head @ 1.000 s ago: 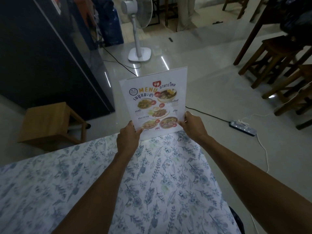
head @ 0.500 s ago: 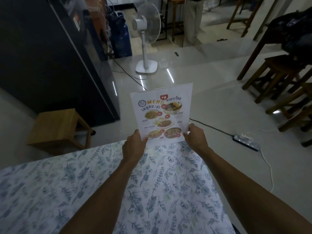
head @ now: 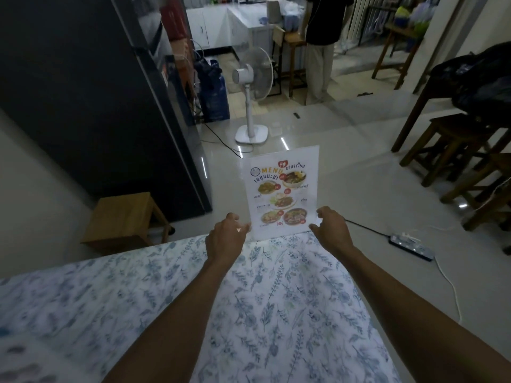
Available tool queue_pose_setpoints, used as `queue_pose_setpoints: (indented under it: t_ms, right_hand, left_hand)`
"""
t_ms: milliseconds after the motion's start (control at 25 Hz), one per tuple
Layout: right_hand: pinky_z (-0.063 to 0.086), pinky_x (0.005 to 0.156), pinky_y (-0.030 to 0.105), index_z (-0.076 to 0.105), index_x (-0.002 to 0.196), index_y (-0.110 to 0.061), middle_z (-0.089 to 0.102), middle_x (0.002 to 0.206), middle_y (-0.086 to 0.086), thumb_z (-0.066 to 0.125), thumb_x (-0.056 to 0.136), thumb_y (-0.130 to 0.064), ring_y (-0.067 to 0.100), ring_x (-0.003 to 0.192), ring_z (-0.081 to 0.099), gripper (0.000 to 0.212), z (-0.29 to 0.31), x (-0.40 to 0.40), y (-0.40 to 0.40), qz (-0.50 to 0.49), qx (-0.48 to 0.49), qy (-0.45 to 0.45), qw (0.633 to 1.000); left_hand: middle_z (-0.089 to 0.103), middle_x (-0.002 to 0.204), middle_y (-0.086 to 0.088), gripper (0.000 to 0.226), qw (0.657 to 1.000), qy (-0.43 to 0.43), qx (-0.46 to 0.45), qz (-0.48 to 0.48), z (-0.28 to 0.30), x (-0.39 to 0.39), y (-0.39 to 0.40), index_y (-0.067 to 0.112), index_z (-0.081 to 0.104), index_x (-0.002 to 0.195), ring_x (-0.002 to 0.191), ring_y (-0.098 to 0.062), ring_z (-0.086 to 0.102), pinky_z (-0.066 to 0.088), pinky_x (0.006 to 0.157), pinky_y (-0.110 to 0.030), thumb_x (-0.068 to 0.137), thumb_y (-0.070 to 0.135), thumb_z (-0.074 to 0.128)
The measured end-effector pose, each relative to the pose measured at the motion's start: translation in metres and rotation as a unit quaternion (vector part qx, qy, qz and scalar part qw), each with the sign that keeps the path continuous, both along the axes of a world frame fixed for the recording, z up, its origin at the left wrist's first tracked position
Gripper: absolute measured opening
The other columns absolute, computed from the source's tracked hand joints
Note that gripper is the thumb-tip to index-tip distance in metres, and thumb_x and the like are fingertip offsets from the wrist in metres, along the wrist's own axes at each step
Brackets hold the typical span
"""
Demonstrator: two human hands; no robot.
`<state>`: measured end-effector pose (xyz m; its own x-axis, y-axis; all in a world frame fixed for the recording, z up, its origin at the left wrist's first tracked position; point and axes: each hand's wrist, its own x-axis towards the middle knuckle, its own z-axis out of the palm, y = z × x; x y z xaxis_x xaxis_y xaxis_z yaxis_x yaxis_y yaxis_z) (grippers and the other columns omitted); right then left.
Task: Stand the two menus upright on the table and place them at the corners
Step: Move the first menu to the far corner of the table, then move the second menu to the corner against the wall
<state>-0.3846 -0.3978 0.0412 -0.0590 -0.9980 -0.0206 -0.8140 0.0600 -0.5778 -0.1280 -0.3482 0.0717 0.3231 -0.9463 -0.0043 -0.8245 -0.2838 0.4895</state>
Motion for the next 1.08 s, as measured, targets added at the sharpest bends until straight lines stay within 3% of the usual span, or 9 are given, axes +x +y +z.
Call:
queue_pose_setpoints:
  t_ms: [200,640,880,1080]
  right_hand:
    - [0.051,0.091,0.039,0.056,0.126,-0.004,0.064,0.124,0.015,0.072,0.087,-0.023,0.031,0.109,0.063,0.046,0.022,0.037,0.054,0.005,-0.005,-0.009,1.000]
    - [0.050,0.091,0.037,0.051,0.134,-0.013,0.063,0.128,0.008,0.072,0.086,-0.031,0.025,0.118,0.059,0.056,0.039,0.172,0.259,0.029,0.011,-0.025,0.999]
    - [0.052,0.091,0.038,0.050,0.135,-0.013,0.063,0.131,0.007,0.072,0.087,-0.033,0.024,0.116,0.061,0.057,0.009,0.268,0.361,0.085,0.086,-0.054,0.991]
    - [0.055,0.089,0.041,0.052,0.133,-0.013,0.065,0.128,0.007,0.074,0.085,-0.035,0.024,0.110,0.064,0.057,-0.004,0.340,0.383,0.137,0.103,-0.075,0.982]
  left_hand:
    - [0.070,0.117,0.005,0.046,1.000,-0.009,-0.023,-0.003,0.024,0.029,0.064,0.023,0.060,0.126,0.105,-0.020,0.065,0.043,0.078,-0.031,0.095,0.056,0.054]
    - [0.070,0.119,0.009,0.047,0.998,-0.007,-0.017,-0.059,0.015,0.131,0.287,0.025,0.060,0.124,0.103,-0.012,0.067,0.053,0.085,-0.031,0.094,0.060,0.053]
    - [0.069,0.120,0.007,0.047,0.999,-0.011,0.033,-0.009,-0.008,0.228,0.403,0.022,0.059,0.126,0.108,-0.014,0.065,0.050,0.086,-0.031,0.095,0.057,0.053]
    - [0.069,0.119,0.003,0.048,0.996,-0.008,0.053,0.065,-0.032,0.301,0.455,0.021,0.059,0.124,0.107,-0.018,0.065,0.052,0.089,-0.036,0.095,0.058,0.051]
